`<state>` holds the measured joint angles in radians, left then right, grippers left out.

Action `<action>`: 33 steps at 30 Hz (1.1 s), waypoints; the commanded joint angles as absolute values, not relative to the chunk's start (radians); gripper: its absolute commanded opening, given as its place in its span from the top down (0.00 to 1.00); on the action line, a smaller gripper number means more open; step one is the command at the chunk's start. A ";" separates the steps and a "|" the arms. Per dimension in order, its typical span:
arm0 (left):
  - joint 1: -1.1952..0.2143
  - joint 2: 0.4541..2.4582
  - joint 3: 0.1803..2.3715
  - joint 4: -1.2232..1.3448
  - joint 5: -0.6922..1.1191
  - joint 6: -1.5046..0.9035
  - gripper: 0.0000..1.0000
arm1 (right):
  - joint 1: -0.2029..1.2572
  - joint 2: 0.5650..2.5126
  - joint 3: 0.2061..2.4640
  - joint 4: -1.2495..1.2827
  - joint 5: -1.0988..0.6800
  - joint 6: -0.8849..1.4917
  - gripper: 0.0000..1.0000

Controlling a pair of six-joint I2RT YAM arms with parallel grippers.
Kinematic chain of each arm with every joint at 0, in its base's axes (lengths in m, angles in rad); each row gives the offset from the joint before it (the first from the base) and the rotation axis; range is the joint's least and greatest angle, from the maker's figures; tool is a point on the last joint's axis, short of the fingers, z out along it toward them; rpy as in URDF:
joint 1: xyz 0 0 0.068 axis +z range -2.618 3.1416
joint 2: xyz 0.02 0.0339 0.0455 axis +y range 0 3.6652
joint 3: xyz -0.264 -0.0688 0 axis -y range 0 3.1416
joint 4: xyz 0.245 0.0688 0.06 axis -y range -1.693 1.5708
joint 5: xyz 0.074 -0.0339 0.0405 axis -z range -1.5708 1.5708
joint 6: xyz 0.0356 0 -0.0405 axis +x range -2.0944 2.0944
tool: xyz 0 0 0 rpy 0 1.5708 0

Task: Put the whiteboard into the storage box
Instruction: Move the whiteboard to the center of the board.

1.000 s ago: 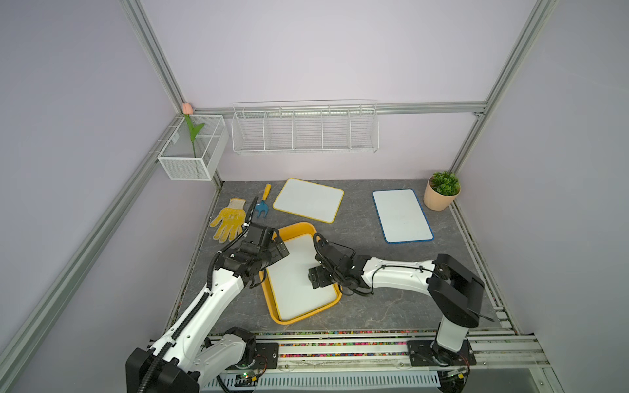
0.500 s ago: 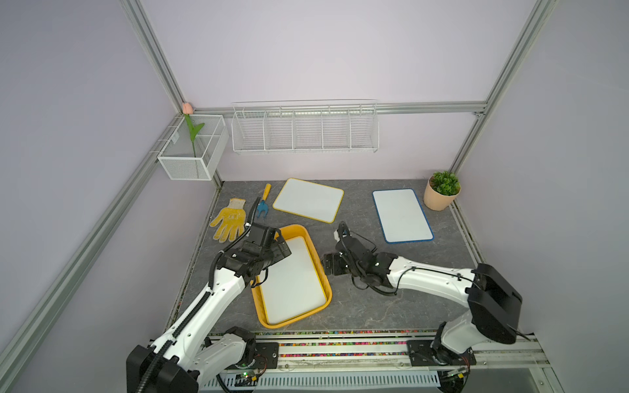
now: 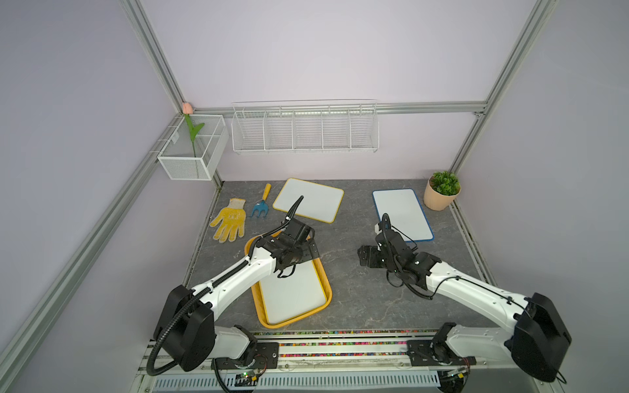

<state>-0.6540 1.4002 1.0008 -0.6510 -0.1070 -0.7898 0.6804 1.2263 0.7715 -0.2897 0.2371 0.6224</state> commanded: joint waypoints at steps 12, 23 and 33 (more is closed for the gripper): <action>-0.861 1.751 1.446 -0.526 -0.053 -0.766 0.00 | 0.142 1.280 0.764 -0.190 0.092 0.499 0.11; -0.953 2.213 1.927 -0.545 -0.025 -0.811 0.01 | -0.095 1.567 0.908 -0.017 0.038 0.416 0.10; -0.954 2.400 2.107 -0.472 -0.025 -0.882 0.01 | -0.153 1.733 1.027 0.024 0.035 0.308 0.10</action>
